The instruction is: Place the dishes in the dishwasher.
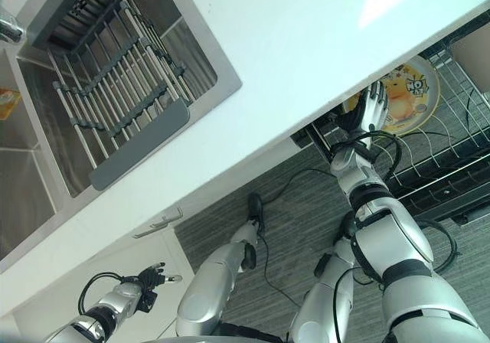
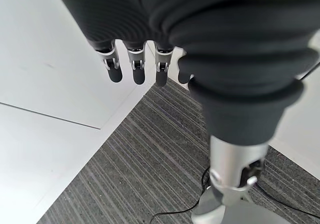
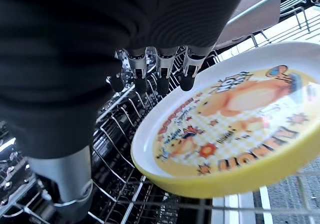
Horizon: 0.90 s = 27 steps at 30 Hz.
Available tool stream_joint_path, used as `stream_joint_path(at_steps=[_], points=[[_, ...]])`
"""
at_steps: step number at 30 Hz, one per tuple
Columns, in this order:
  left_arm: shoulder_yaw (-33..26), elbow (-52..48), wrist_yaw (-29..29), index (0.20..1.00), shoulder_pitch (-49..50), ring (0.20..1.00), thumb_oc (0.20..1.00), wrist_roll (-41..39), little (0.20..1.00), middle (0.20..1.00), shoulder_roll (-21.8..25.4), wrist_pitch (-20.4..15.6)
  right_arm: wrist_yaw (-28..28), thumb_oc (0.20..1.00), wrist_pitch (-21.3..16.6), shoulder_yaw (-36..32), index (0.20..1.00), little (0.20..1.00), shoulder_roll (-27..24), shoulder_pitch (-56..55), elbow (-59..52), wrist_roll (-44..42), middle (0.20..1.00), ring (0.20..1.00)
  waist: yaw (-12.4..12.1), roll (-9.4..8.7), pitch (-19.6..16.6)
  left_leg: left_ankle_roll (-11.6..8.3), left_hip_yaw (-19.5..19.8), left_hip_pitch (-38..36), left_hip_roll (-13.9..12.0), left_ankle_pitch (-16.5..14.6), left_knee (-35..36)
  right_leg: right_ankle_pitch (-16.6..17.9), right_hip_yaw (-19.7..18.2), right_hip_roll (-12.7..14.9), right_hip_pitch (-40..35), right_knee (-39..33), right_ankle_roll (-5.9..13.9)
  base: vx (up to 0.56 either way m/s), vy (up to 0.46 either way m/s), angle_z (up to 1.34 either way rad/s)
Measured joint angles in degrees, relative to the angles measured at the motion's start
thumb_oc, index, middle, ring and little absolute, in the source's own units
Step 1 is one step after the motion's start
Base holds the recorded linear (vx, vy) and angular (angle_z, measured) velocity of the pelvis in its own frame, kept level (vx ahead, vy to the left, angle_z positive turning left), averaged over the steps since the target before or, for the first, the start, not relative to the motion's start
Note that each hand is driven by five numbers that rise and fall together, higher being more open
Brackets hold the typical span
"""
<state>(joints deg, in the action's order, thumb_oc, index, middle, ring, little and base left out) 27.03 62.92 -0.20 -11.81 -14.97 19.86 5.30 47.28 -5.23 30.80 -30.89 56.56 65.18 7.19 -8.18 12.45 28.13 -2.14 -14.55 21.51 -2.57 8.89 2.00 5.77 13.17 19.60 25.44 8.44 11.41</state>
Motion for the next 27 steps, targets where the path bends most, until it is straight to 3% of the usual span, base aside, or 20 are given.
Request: stream_joint_path(at_steps=[5, 6, 7, 8, 11, 12, 16, 19, 21, 27], points=[[0.0, 0.0, 0.0, 1.000, 0.0, 1.000, 1.000, 0.3, 1.000, 1.000, -0.5, 0.0, 2.0, 1.000, -0.4, -0.6, 1.000, 1.000, 0.1, -0.2, -0.3, -4.4, 1.000, 1.000, 0.0, 0.00, 0.0, 0.01, -0.1, -0.4, 0.0, 0.0, 0.0, 0.0, 0.0, 0.0, -0.4, 0.0, -0.02, 0.04, 0.008, 0.00], [-0.2, 0.0, 0.0, 1.000, 0.2, 1.000, 1.000, 0.3, 1.000, 1.000, -1.2, 0.1, 5.5, 1.000, -3.5, -7.7, 1.000, 1.000, 2.3, -1.7, -1.8, -10.4, 1.000, 1.000, 0.2, 0.00, 0.0, 0.01, -0.3, -1.4, 0.1, 0.0, 0.0, 0.0, 0.0, -0.1, -1.5, -0.1, -0.04, 0.07, 0.031, 0.00], [-0.2, 0.0, 0.0, 1.000, 0.2, 1.000, 1.000, 0.3, 1.000, 1.000, -1.6, 0.1, 6.5, 1.000, -4.2, -9.8, 1.000, 1.000, 3.1, -2.1, -1.9, -11.9, 1.000, 1.000, 0.2, 0.00, 0.0, 0.01, -0.3, -2.0, 0.1, 0.0, 0.0, -0.1, 0.0, -0.1, -2.1, -0.2, -0.07, 0.05, 0.023, 0.04], [-0.1, 0.1, 0.1, 1.000, 1.3, 1.000, 1.000, 0.3, 1.000, 1.000, -3.1, 0.0, 11.0, 1.000, -9.2, -14.6, 1.000, 1.000, 7.0, -5.2, -4.8, -17.6, 1.000, 1.000, 1.4, -0.01, 0.0, -0.11, -0.3, -4.7, 0.0, -0.1, 0.0, -0.8, 0.4, -0.1, -5.1, -0.3, -0.07, 0.03, 0.050, -0.03], [-0.3, 0.2, 0.4, 1.000, 2.6, 1.000, 1.000, 0.3, 1.000, 1.000, -4.3, 0.0, 12.9, 1.000, -14.6, -18.6, 1.000, 1.000, 10.2, -7.7, -7.7, -22.8, 1.000, 1.000, 2.8, 0.29, -0.2, -0.14, -0.7, -5.7, -0.4, -0.1, -0.1, -1.0, 0.5, -0.5, -6.2, -0.2, -0.31, 0.06, 0.040, 0.02], [-3.0, 0.6, 0.5, 1.000, 3.1, 1.000, 1.000, 0.3, 1.000, 1.000, -5.6, 0.6, 13.7, 1.000, -18.3, -23.1, 1.000, 1.000, 13.8, -11.7, -12.6, -27.1, 1.000, 1.000, 3.6, 0.25, -0.2, -0.04, -2.1, -7.9, -0.9, -0.4, 0.0, -1.1, 0.8, -0.9, -8.6, -0.4, -0.53, 0.10, 0.005, 0.01], [-4.4, 1.0, 1.3, 1.000, 3.4, 1.000, 1.000, 0.3, 1.000, 1.000, -6.1, 1.2, 13.7, 1.000, -22.7, -20.8, 1.000, 1.000, 16.4, -14.4, -19.3, -31.0, 1.000, 1.000, 4.9, 0.01, -0.2, -0.03, -3.1, -12.1, -2.2, -1.9, -0.1, -2.1, 0.8, -2.1, -12.4, -0.3, -1.13, 0.10, -0.017, -0.09], [-4.7, 1.2, 1.9, 1.000, 3.7, 1.000, 1.000, 0.2, 1.000, 1.000, -6.4, 1.5, 14.0, 1.000, -23.0, -19.9, 1.000, 1.000, 16.3, -15.8, -23.3, -30.9, 1.000, 1.000, 5.4, -0.32, -0.2, -0.52, -3.2, -13.8, -2.9, -2.3, -0.1, -2.6, 0.8, -2.6, -14.2, -0.5, -1.79, 0.12, -0.032, -0.04], [-5.8, 1.4, 3.1, 1.000, 5.4, 1.000, 1.000, 0.2, 1.000, 1.000, -6.4, 2.4, 15.1, 1.000, -22.6, -17.8, 1.000, 1.000, 17.0, -18.6, -29.2, -30.8, 1.000, 1.000, 6.2, -2.11, -0.7, -1.05, -3.4, -15.8, -3.6, -2.7, -0.1, -2.7, 0.9, -3.6, -16.5, -1.4, -2.11, 0.09, -0.019, -0.10], [-7.7, 3.6, 6.3, 1.000, 9.7, 1.000, 1.000, -0.1, 1.000, 1.000, -5.0, 3.3, 15.8, 1.000, -19.9, -15.4, 1.000, 1.000, 18.0, -28.2, -35.8, -28.2, 1.000, 1.000, 6.7, -8.69, -7.5, -1.77, -4.0, -19.7, -5.4, -3.5, 0.2, -2.4, 1.3, -5.8, -21.5, -4.8, -2.67, 0.11, 0.023, -0.07]])
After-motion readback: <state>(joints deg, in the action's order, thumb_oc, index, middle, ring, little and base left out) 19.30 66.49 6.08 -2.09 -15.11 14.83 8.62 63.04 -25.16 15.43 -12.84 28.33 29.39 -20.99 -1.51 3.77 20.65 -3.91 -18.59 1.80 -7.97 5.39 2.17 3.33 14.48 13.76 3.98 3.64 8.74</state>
